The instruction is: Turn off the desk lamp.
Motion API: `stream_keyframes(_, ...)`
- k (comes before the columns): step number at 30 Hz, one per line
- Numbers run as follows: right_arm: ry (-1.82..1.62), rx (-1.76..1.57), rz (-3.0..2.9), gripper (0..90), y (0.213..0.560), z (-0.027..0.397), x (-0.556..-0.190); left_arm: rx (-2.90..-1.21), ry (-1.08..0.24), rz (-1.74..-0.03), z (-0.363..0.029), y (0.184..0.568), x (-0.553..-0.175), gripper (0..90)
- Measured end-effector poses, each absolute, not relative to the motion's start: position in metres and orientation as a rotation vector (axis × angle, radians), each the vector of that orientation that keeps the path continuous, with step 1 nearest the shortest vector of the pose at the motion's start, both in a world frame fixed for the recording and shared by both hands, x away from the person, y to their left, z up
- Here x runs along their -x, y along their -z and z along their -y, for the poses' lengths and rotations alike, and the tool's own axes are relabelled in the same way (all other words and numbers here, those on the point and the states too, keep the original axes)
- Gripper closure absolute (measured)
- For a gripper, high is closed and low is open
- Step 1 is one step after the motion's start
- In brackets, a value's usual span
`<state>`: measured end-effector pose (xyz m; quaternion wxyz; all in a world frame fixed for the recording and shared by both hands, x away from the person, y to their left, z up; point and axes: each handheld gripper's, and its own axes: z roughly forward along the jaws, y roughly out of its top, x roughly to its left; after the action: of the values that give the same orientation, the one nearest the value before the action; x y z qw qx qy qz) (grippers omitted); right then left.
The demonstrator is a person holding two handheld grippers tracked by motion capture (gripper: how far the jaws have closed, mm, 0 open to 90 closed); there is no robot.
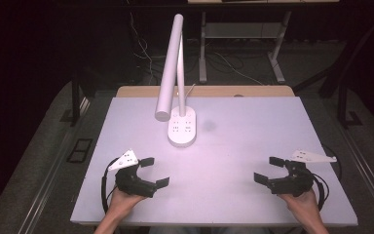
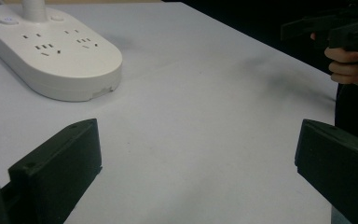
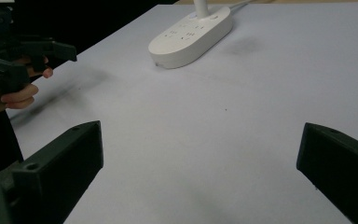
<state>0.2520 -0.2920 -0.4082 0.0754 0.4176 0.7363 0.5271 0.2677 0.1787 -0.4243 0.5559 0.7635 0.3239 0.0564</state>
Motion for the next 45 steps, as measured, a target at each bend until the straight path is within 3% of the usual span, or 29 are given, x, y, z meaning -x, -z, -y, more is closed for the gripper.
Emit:
stream_keyframes(22, -1.484, -1.281, -2.306, 0.5, 0.396, 0.287, -0.251, -1.774, -0.152, -0.774, -0.18, 0.421, -0.265, 0.0)
stream_keyframes(45, -1.449, -1.193, -2.407, 0.5, 0.364, 0.272, -0.285, -1.761, -0.124, -0.779, -0.181, 0.421, -0.264, 0.0)
